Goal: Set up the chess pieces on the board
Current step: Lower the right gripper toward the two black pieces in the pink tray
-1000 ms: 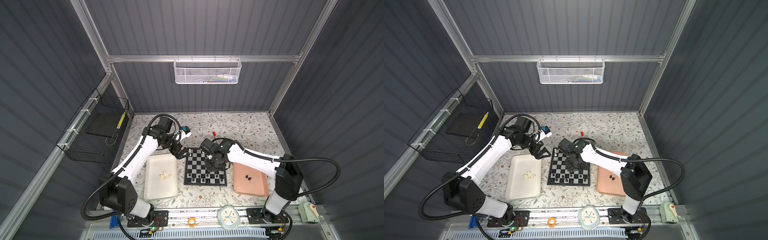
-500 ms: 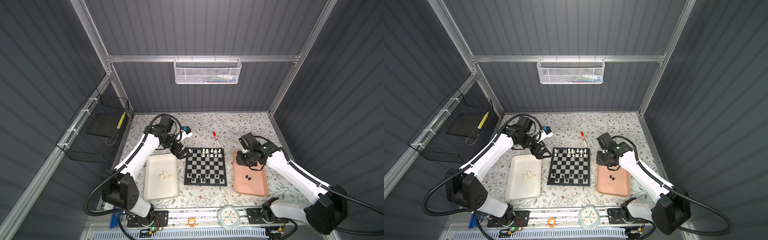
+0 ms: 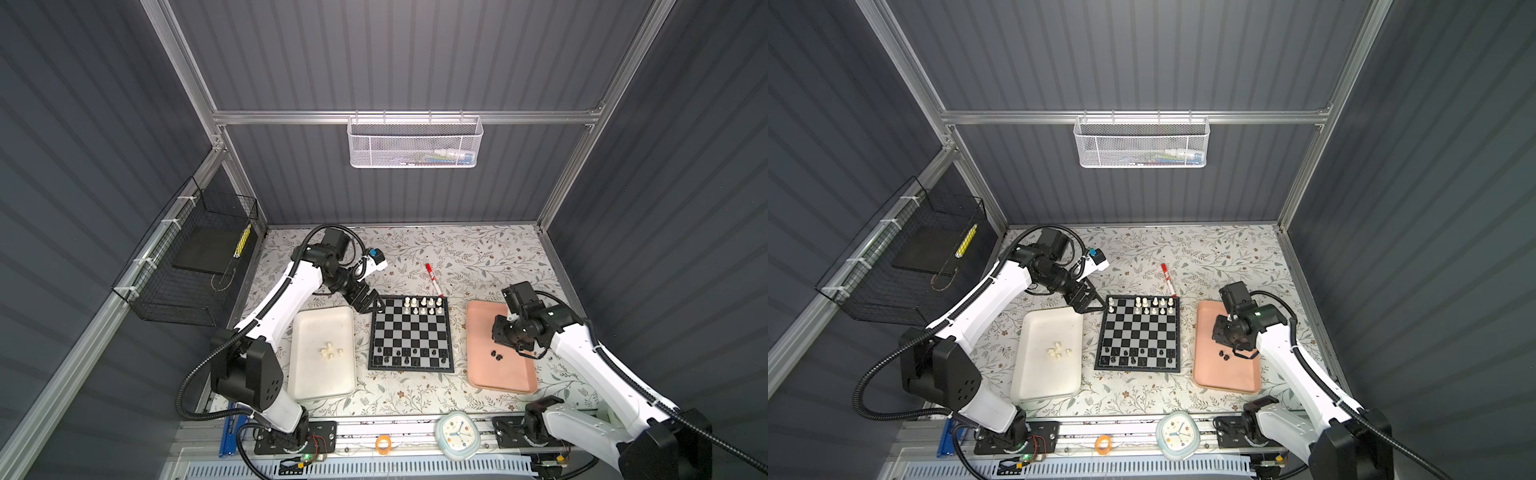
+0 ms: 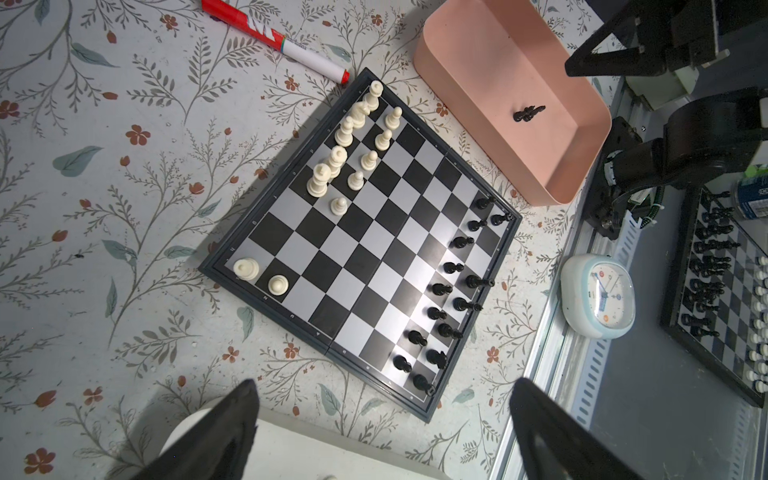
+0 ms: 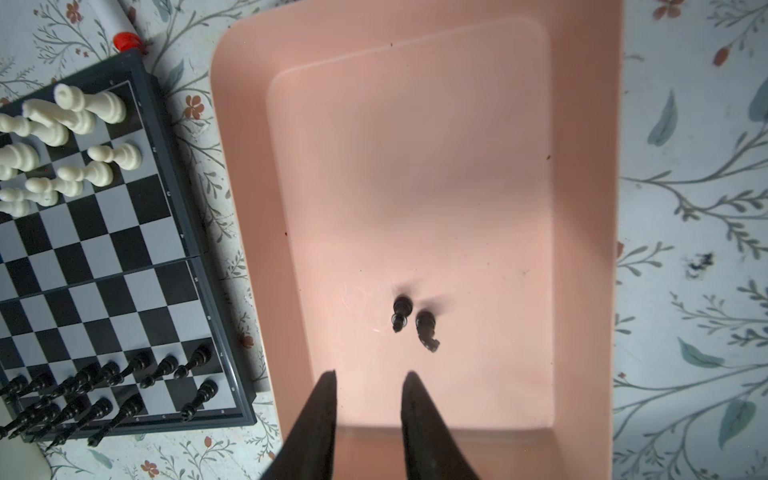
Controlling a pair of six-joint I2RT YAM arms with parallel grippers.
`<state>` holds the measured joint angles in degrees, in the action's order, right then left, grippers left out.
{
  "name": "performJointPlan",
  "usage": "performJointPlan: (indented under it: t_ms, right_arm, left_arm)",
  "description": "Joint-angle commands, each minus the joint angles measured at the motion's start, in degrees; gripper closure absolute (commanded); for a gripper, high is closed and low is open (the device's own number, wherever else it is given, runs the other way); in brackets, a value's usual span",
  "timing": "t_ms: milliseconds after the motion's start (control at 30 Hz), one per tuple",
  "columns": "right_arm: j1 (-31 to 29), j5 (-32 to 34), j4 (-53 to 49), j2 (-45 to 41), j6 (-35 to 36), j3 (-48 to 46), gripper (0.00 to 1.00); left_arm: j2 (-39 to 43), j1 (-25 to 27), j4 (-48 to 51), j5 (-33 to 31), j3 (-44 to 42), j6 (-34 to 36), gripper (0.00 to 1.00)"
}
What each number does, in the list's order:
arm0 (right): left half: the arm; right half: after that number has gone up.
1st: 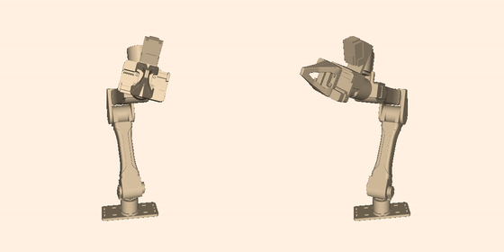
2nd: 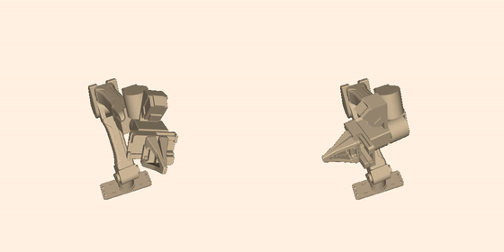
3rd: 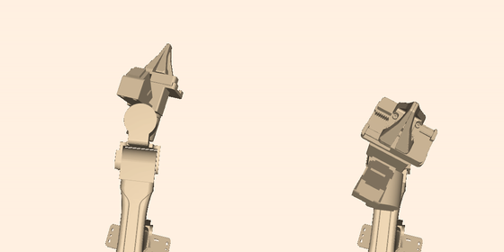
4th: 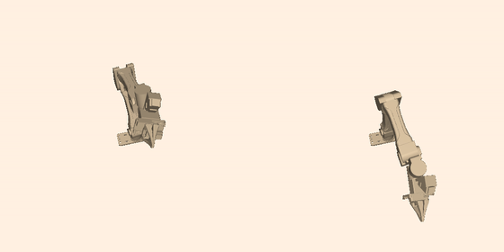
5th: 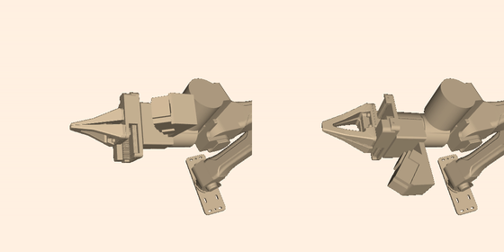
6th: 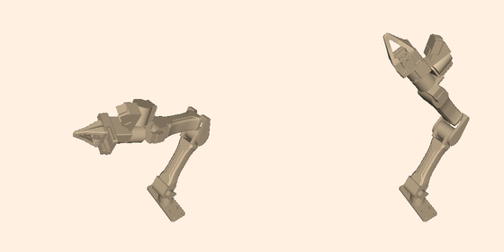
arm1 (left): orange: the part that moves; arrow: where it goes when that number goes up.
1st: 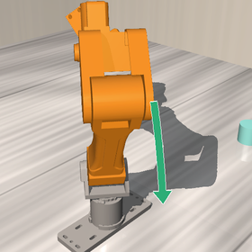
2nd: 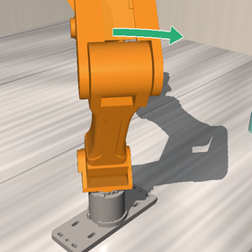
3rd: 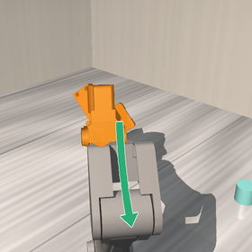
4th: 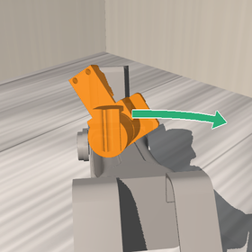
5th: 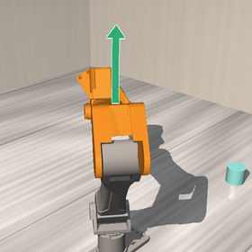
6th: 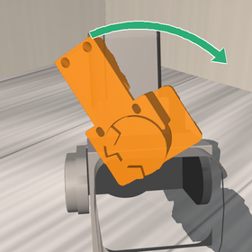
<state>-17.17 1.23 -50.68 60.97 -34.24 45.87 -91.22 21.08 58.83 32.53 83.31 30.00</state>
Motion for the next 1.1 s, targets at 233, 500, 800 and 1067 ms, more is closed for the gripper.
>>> performJointPlan:
  t_ms: [233, 500, 800, 1067]
  right_arm:
    - [0.43, 2.86, 0.50, -1.55, -2.61, -1.86, 0.66]
    - [0.82, 7.19, 0.80, -7.30, -6.53, -4.56, 0.67]
    - [1.08, 8.79, 2.48, -12.18, -12.86, -9.14, 0.67]
    - [1.89, 8.84, 3.38, -10.77, -13.46, -11.60, 0.65]
  left_arm:
    - [0.05, 0.45, 1.55, 0.17, 1.17, 0.41, 0.03]
    - [0.87, 0.45, 0.76, -0.07, 0.14, 0.47, 0.02]
    - [0.05, 0.58, 1.02, 0.80, 0.60, 0.67, 0.01]
    - [0.44, 0.54, 0.76, 0.81, 0.10, 0.85, 0.00]
